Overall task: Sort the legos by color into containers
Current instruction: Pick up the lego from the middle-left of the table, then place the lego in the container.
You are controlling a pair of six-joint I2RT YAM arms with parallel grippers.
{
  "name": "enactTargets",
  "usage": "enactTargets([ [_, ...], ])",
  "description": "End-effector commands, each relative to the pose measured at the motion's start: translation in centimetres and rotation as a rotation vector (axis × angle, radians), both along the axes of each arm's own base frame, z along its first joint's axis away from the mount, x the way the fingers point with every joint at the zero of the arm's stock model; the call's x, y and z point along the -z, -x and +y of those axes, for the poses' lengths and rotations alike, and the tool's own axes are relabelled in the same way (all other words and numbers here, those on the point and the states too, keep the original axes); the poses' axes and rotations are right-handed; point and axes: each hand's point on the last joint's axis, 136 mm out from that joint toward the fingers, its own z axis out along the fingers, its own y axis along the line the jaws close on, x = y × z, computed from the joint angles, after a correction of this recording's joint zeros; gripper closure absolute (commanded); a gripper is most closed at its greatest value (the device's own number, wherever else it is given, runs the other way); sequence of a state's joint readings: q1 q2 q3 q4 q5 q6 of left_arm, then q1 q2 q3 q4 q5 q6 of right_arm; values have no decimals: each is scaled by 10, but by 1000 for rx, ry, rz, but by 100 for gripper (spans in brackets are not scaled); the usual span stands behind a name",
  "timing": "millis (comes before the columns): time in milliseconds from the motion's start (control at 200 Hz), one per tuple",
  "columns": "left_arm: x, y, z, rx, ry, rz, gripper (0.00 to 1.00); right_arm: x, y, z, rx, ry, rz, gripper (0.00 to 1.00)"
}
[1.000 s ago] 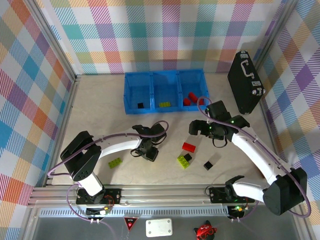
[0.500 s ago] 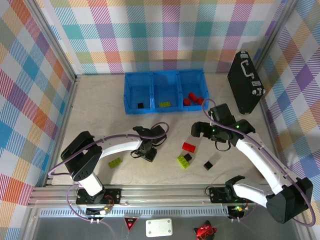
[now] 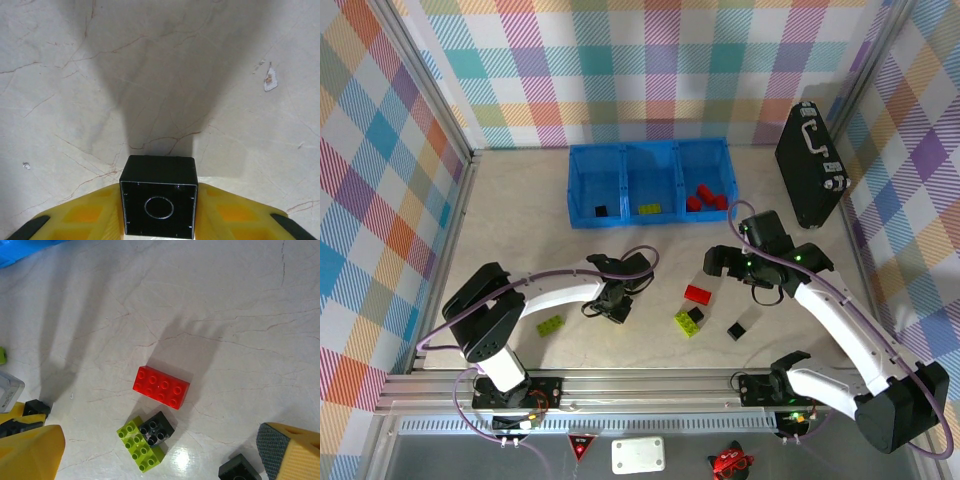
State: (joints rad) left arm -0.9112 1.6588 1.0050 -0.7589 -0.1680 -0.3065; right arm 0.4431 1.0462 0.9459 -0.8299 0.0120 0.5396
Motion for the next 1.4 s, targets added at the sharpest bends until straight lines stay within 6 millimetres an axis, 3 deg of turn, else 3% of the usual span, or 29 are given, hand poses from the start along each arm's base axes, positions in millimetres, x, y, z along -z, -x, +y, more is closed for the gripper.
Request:
enactTargets([
  [0,-18,-1,2,-27,11,-45,64,1,-2,3,-1,-17,9,1],
  [165,-38,-14,-4,-52,30,-82,63,6,-6,4,-10,-2,21,1],
  [435,-63,-50,-4,-151,104,-124,63,7,-11,6,-28,16,28,1],
  [905,-93,-145,11,-358,209,-219,63,3,-19,13,-48,9,26,1],
  [1050,-101,-177,24,-433,222,-264,63,3,-18,10,-42,21,26,1],
  [1395,-103,-250,37,-517,258,-325,63,5,-16,10,-33,10,37,1],
])
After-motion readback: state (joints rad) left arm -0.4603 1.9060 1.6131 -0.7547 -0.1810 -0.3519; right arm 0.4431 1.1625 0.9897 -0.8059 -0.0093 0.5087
